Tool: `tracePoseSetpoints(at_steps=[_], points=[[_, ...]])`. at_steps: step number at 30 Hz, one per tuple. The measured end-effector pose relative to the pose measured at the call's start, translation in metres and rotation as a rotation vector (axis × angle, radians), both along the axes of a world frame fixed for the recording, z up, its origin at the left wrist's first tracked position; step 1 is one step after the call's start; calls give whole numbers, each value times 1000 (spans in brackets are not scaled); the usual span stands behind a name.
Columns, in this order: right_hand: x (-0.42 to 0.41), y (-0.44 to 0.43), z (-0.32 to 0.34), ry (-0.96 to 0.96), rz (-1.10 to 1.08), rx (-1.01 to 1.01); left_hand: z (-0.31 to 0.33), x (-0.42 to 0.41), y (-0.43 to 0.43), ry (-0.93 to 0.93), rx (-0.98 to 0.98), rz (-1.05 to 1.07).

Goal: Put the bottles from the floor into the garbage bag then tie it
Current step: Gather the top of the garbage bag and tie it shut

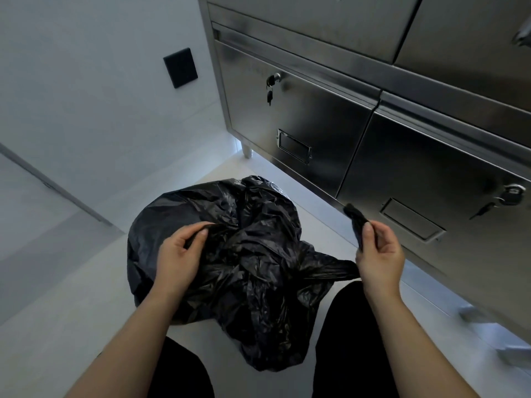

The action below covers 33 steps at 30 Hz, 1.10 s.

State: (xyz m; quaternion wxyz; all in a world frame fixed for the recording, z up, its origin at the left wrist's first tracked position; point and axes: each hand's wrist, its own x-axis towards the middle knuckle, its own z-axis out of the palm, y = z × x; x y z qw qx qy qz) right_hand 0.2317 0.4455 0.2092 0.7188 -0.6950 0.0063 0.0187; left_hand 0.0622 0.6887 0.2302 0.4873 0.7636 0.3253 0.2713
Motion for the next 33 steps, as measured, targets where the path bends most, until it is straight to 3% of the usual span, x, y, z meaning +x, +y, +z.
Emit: tracePoseSetpoints(at_steps=[9, 14, 20, 27, 33], points=[[-15, 26, 30, -195, 209, -7, 28, 15, -10, -176, -34, -34], [-34, 46, 30, -262, 357, -69, 27, 23, -24, -165, -32, -85], [-17, 24, 11, -205, 283, -126, 9, 0, -8, -31, 4, -111], [-29, 38, 18, -171, 259, -23, 2, 2, -28, -129, -74, -51], [-32, 29, 17, -209, 265, -43, -8, -6, -44, -31, 4, -72]])
